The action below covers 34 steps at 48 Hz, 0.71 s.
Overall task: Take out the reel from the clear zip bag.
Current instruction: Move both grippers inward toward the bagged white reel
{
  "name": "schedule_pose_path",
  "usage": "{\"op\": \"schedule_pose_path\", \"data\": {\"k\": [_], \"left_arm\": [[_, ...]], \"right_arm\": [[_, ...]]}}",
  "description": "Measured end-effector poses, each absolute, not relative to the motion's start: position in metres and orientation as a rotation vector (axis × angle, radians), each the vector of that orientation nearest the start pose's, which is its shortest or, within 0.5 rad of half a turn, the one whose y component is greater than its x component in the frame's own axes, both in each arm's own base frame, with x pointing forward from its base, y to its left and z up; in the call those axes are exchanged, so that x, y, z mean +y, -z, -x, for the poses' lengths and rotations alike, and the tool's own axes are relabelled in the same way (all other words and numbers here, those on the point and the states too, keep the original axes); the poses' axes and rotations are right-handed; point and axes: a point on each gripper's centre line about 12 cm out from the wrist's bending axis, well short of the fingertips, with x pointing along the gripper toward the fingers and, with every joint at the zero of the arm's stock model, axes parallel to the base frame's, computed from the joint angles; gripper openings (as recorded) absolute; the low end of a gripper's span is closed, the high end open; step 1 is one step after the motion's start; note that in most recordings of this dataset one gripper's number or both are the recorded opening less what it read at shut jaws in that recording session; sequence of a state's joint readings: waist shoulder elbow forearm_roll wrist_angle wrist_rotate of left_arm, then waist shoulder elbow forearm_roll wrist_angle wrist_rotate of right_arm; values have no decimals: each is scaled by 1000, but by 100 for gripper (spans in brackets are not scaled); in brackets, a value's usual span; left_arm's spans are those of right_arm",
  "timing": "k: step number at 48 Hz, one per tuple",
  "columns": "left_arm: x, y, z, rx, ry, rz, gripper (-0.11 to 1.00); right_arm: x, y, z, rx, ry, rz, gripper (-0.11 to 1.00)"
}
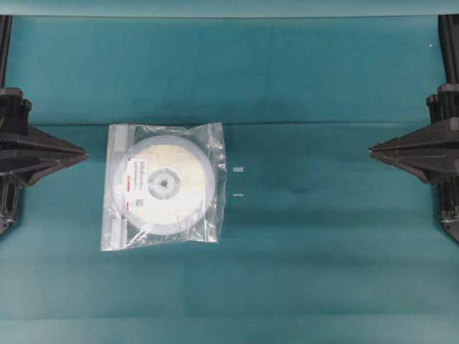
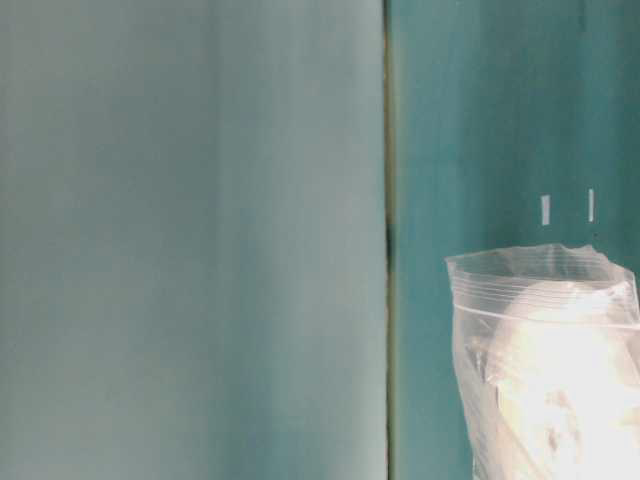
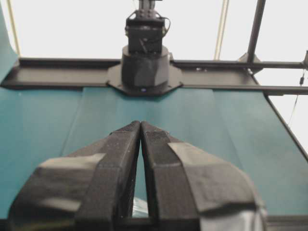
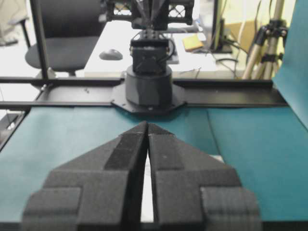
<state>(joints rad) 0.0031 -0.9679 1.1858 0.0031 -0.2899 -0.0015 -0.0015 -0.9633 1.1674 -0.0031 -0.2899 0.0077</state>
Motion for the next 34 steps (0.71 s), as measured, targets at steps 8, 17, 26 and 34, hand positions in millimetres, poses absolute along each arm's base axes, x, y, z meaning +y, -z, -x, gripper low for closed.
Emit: {"op": "schedule_pose_path", "data": {"k": [8, 17, 26, 34], "left_arm": [[2, -285, -211, -14, -7, 120, 0], [4, -285, -216, 11, -22, 247, -2], [4, -265, -224, 129, -51, 478, -2], [12, -225, -225, 290, -168, 719, -2]], "right_arm": [[-5, -287, -205, -35, 30, -122, 0], [-11, -272, -217, 38, 76, -306, 0], [-18, -258, -231, 100, 123, -439, 0], [-26, -246, -245, 153, 179, -550, 0]]}}
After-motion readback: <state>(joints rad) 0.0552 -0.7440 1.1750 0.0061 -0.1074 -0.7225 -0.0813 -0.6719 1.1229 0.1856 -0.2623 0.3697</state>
